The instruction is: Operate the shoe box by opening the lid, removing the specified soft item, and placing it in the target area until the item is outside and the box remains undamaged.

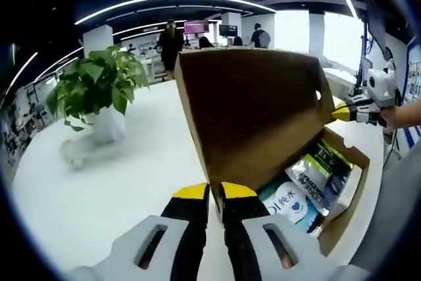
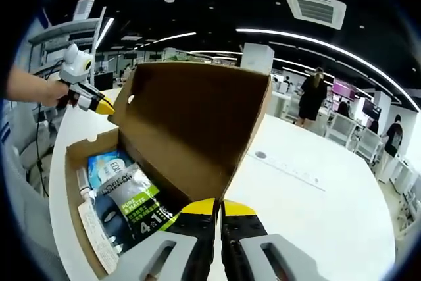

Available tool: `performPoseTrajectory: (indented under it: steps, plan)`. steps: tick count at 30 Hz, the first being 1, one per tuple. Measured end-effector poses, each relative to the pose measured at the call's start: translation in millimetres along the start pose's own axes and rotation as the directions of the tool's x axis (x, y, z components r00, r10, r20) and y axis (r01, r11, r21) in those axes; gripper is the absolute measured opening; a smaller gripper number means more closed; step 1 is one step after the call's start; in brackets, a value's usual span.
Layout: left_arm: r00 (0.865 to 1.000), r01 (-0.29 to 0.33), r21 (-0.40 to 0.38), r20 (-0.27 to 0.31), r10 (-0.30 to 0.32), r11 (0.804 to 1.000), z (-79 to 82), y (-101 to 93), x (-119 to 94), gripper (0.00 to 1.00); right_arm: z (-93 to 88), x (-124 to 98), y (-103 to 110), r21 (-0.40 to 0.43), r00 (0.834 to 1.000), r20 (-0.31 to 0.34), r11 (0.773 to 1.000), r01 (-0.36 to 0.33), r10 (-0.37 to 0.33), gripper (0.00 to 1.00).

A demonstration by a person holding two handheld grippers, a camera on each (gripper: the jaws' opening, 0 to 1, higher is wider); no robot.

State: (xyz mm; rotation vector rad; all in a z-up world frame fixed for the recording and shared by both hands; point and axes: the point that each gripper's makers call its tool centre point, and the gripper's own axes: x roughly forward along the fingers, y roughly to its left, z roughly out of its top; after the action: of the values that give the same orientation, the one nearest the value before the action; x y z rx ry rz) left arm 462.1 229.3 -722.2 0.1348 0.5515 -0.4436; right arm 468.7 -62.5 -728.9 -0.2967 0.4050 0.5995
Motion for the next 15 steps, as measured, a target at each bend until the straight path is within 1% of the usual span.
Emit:
performPoseTrajectory:
  steps: [2, 4, 8, 15]
  plan:
    - [1.0, 0.0, -0.007, -0.002, 0.0, 1.0, -1.1, -0.7, 0.7, 0.03, 0.5, 0.4, -0.3, 0.006, 1.0, -0.001, 1.0, 0.001, -0.001, 0.0]
    - [1.0, -0.009, 0.004, 0.002, 0.009, 1.0, -0.3, 0.9, 0.7, 0.02, 1.1, 0.8, -0.5, 0.006, 1.0, -0.003, 1.0, 0.0, 0.0, 0.0]
    - [1.0, -0.004, -0.017, 0.002, 0.004, 1.0, 1.3, 2.0, 1.7, 0.02, 1.6, 3.0, -2.1, 0.01, 1.0, -0.005, 1.0, 0.0, 0.001, 0.0]
    - [1.0, -0.007, -0.023, 0.001, 0.007, 1.0, 3.2, 3.2, 3.9, 0.02, 2.7, 6.3, -3.8, 0.025, 1.0, -0.009, 1.0, 0.0, 0.001, 0.0]
